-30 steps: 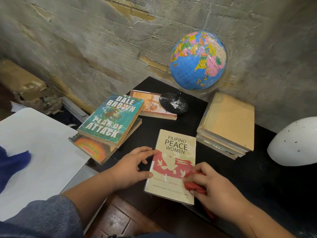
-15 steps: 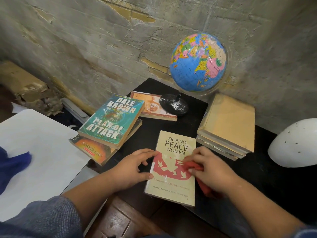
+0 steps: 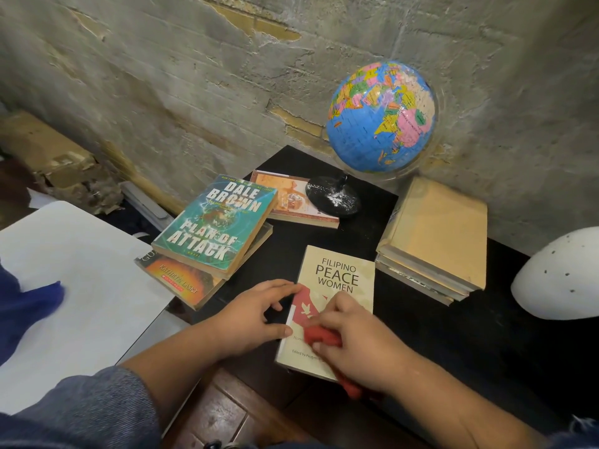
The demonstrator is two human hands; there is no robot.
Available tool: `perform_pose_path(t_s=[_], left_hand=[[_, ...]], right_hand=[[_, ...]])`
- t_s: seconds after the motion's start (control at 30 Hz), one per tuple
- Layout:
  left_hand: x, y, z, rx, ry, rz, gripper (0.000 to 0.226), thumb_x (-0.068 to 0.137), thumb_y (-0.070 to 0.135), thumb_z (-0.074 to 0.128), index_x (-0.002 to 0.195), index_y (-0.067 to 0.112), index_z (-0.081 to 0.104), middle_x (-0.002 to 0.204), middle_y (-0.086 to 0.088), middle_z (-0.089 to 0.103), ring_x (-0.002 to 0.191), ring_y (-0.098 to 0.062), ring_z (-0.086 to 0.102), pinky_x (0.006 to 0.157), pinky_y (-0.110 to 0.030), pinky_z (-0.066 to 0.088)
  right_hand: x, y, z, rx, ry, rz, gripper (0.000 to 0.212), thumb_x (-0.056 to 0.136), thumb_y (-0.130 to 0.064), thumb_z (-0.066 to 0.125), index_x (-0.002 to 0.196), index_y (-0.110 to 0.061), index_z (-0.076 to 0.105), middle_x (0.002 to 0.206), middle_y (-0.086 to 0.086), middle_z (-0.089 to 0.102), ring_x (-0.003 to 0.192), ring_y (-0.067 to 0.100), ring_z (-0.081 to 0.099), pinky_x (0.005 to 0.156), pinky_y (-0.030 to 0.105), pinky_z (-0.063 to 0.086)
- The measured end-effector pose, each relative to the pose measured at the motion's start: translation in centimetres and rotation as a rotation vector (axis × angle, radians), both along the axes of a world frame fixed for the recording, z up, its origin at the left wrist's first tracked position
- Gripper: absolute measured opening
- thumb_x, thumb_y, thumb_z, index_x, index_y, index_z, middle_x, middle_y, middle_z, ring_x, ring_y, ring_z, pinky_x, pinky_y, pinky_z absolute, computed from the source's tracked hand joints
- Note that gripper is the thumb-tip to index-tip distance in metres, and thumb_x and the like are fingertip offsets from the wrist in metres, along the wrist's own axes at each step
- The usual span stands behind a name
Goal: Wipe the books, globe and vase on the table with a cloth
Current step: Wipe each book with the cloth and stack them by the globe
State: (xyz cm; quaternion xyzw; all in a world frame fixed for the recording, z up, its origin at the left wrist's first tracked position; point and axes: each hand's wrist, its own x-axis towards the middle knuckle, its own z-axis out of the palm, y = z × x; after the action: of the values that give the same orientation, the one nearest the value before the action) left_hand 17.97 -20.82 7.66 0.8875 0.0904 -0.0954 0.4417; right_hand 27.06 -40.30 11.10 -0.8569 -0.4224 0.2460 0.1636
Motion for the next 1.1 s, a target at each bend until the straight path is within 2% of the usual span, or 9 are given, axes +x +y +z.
perform_pose_path(t_s=[0.1,0.23,0.37,0.57,0.63,0.77,0.83,0.97,1.1], left_hand=[[0.0,0.0,-0.1,-0.015,-0.005,0.006,0.072,0.083,0.023,0.071,0.141,0.043,0.034,0.142,0.021,0.031,0.105,0.0,0.047,0.085,-0.014,0.045],[0.0,0.0,-0.1,-0.006,-0.004,0.003,0.072,0.084,0.023,0.07,0.142,0.043,0.033,0.142,0.023,0.03,0.107,0.0,0.046,0.086,-0.014,0.044],[0.0,0.0,-0.1,-0.01,-0.008,-0.004,0.072,0.083,0.023,0.07,0.142,0.041,0.033,0.142,0.022,0.03,0.105,-0.001,0.047,0.084,-0.013,0.043],[0.0,-0.1,0.0,-0.008,-0.003,-0.001,0.072,0.085,0.023,0.069,0.142,0.042,0.031,0.141,0.024,0.03,0.107,0.0,0.046,0.087,-0.014,0.043],[0.0,0.0,0.0,-0.008,-0.004,-0.006,0.071,0.085,0.023,0.069,0.142,0.042,0.031,0.14,0.024,0.03,0.106,0.0,0.046,0.085,-0.012,0.042],[0.1,0.0,-0.1,-0.01,-0.007,-0.025,0.073,0.084,0.023,0.07,0.143,0.041,0.032,0.142,0.022,0.03,0.105,0.0,0.047,0.082,-0.011,0.041],[0.1,0.2,0.1,-0.01,0.027,-0.066,0.079,0.083,0.023,0.071,0.145,0.04,0.027,0.144,0.023,0.026,0.109,0.0,0.045,0.085,-0.011,0.04],[0.1,0.5,0.7,-0.005,0.097,-0.141,0.099,0.075,0.024,0.078,0.148,0.039,0.013,0.143,0.026,0.02,0.118,0.001,0.038,0.095,-0.015,0.037],[0.1,0.4,0.7,-0.006,0.073,-0.131,0.106,0.069,0.023,0.083,0.148,0.038,0.013,0.143,0.022,0.023,0.115,0.0,0.041,0.089,-0.01,0.039]], right_hand=[[0.5,-0.9,0.4,-0.033,0.021,0.07,0.033,0.086,-0.041,0.065,0.118,-0.045,0.058,0.11,-0.022,0.036,0.109,0.005,0.044,0.096,0.026,0.043],[0.8,-1.0,0.2,-0.002,-0.163,-0.011,0.033,0.09,-0.042,0.06,0.122,-0.045,0.055,0.12,-0.021,0.032,0.113,0.006,0.045,0.095,0.022,0.044],[-0.4,-2.3,0.0,0.027,-0.106,0.277,0.036,0.089,-0.041,0.059,0.124,-0.045,0.054,0.127,-0.02,0.035,0.119,0.001,0.039,0.098,0.021,0.042],[3.6,-2.1,0.0,0.005,-0.232,-0.198,0.032,0.091,-0.041,0.058,0.122,-0.047,0.054,0.121,-0.021,0.032,0.115,0.006,0.045,0.097,0.018,0.04],[2.1,-1.3,-0.1,-0.016,-0.261,-0.092,0.032,0.092,-0.041,0.057,0.123,-0.044,0.054,0.125,-0.017,0.032,0.116,0.008,0.045,0.098,0.017,0.039],[-1.4,-1.1,0.0,0.05,-0.183,0.358,0.034,0.093,-0.038,0.052,0.127,-0.041,0.051,0.129,-0.01,0.035,0.116,0.011,0.04,0.09,0.021,0.039],[0.2,-0.7,-0.1,0.061,-0.184,0.286,0.035,0.092,-0.04,0.055,0.127,-0.044,0.052,0.129,-0.016,0.035,0.117,0.006,0.041,0.096,0.021,0.041],[2.7,0.8,-0.4,0.04,-0.241,-0.12,0.03,0.091,-0.04,0.059,0.121,-0.045,0.055,0.123,-0.019,0.034,0.113,0.006,0.047,0.095,0.02,0.044],[-1.1,1.1,-0.3,0.073,-0.21,0.252,0.031,0.093,-0.041,0.053,0.124,-0.039,0.054,0.124,-0.009,0.036,0.113,0.011,0.044,0.095,0.025,0.042]])
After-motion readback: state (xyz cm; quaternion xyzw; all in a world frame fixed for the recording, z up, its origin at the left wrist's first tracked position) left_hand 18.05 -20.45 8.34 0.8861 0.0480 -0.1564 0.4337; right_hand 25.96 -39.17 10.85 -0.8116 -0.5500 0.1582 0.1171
